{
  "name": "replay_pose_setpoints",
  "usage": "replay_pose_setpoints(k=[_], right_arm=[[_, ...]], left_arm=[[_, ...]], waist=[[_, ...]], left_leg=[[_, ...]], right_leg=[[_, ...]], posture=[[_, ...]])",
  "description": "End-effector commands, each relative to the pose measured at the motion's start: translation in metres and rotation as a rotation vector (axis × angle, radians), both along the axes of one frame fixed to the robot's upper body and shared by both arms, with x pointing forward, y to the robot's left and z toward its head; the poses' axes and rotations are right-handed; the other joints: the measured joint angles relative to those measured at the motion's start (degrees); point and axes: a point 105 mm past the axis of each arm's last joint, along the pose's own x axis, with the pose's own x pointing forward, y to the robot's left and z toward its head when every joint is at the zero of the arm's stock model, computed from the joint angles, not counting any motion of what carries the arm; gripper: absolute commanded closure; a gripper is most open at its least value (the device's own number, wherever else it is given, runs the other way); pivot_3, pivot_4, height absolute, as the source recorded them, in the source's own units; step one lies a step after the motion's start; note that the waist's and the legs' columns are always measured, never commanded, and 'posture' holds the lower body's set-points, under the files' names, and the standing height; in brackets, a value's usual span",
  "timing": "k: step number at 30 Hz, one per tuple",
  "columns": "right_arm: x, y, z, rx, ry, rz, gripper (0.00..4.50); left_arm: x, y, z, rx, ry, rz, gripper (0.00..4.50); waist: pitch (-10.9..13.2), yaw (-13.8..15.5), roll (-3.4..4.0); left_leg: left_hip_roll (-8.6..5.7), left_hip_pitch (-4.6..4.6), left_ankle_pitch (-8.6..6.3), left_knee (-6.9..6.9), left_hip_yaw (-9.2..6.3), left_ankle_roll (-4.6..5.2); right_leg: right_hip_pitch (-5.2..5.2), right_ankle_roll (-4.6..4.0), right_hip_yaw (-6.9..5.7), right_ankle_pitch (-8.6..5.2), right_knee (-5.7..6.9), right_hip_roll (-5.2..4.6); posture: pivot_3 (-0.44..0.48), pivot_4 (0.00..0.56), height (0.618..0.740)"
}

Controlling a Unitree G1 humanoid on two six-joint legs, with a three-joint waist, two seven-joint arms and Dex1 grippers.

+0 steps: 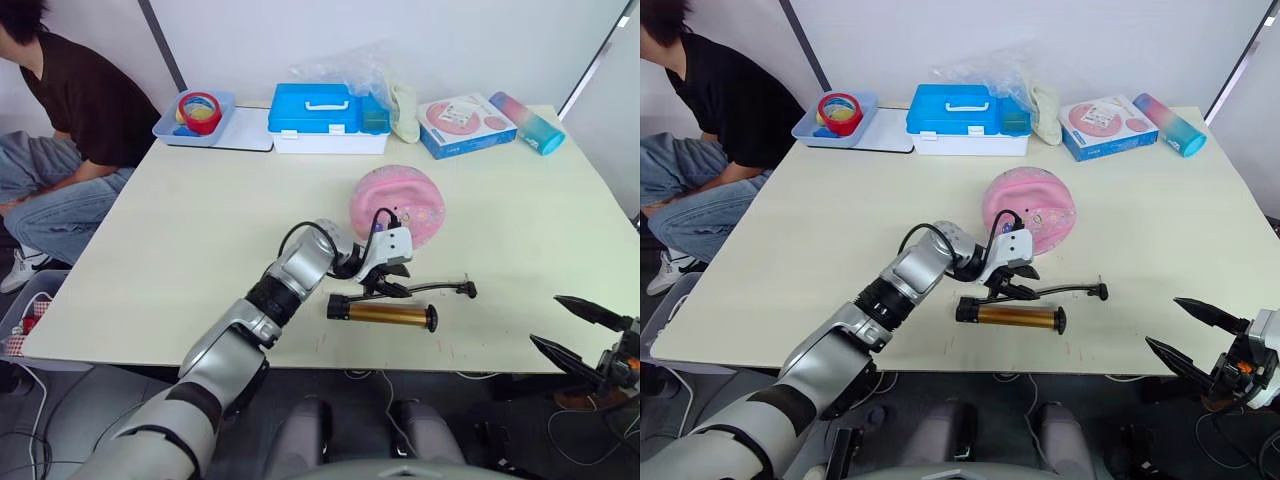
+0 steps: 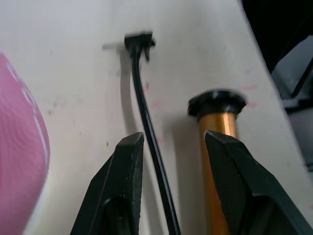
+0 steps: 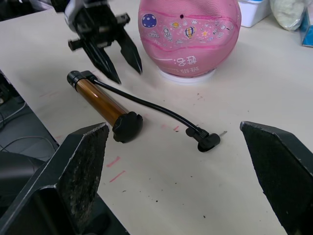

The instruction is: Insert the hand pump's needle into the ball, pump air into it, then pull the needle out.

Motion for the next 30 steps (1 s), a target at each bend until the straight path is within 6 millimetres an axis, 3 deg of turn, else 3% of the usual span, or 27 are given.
replay_pose_setpoints(k=[1, 6, 20, 25, 30], right_arm=[[-0.001, -0.005, 0.010, -0.030, -0.055, -0.018, 0.00], [-0.001, -0.005, 0.008, -0.034, -0.055, -0.017, 0.00], [-0.001, -0.004, 0.007, -0.040, -0.055, -0.022, 0.00], [-0.002, -0.004, 0.005, -0.034, -0.051, -0.029, 0.00], [-0.002, -0.001, 0.005, 0.010, -0.040, -0.043, 0.00]], left_arm=[[0.003, -0.018, 0.007, 0.000, -0.082, -0.030, 2.38], [0.004, -0.027, -0.006, 0.034, -0.095, -0.024, 2.38], [0.008, -0.028, -0.040, 0.114, -0.054, 0.021, 2.38], [0.006, -0.029, -0.041, 0.095, -0.045, 0.027, 4.42], [0.002, -0.029, -0.035, 0.008, 0.010, 0.053, 4.42]], waist=[[0.0, 0.1, -0.03], [0.0, 0.1, -0.02], [0.0, 0.1, -0.03], [0.0, 0.1, -0.02], [0.0, 0.0, -0.01]], left_leg=[[-0.01, -0.04, 0.00, 0.01, -0.02, 0.00], [-0.02, -0.06, 0.00, 0.01, -0.05, 0.00], [-0.02, -0.06, -0.01, 0.03, -0.05, 0.01], [-0.02, -0.06, -0.01, 0.04, -0.06, 0.01], [-0.01, -0.05, 0.00, 0.05, -0.06, 0.01]], right_leg=[[-0.01, 0.00, 0.00, 0.00, 0.00, -0.01], [-0.02, -0.03, 0.00, 0.01, -0.01, 0.00], [-0.01, -0.02, 0.00, 0.02, 0.00, 0.00], [-0.01, -0.03, 0.00, 0.02, 0.00, 0.00], [-0.01, -0.06, -0.01, 0.05, 0.00, 0.00]], posture=[[0.000, 0.150, 0.740], [0.000, 0.150, 0.740], [0.000, 0.150, 0.740], [0.000, 0.150, 0.740], [0.000, 0.150, 0.740]])
